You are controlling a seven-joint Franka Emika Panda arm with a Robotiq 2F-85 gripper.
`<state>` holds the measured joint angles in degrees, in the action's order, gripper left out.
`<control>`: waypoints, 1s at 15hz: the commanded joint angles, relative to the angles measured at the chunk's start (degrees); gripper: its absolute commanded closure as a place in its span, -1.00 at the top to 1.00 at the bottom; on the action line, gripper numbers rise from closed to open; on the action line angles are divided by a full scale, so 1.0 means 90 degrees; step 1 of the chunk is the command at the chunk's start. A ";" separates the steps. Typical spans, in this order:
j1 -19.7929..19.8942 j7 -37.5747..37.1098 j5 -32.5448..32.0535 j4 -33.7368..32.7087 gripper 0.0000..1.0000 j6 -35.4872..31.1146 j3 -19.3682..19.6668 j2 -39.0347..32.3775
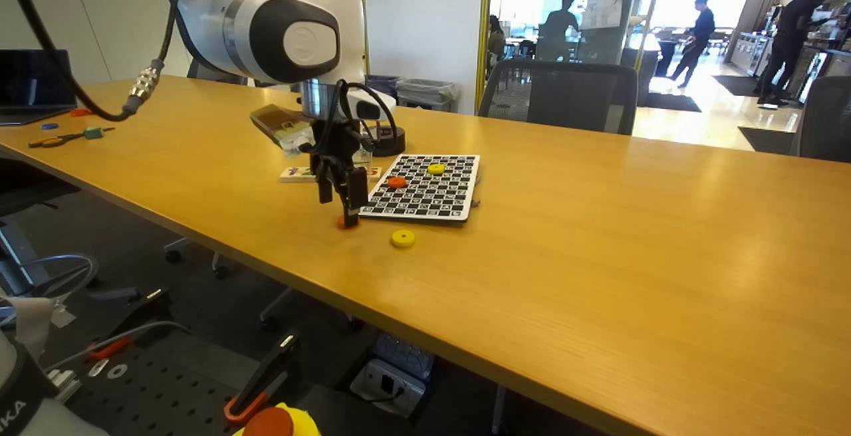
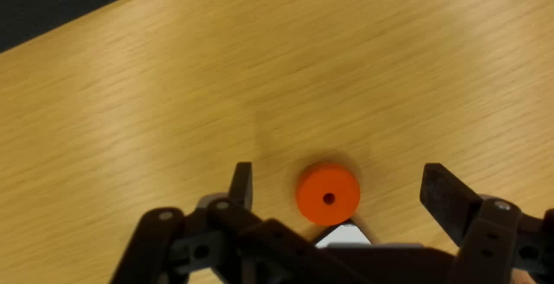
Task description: Pick up the orange and yellow objects and put them in the two cups
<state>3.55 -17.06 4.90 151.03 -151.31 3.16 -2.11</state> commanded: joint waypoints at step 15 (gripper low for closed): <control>-0.0062 -0.0038 0.0079 -0.0645 0.17 -0.0315 0.0081 -0.0778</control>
<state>3.55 -17.26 5.26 146.52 -154.50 3.31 -8.50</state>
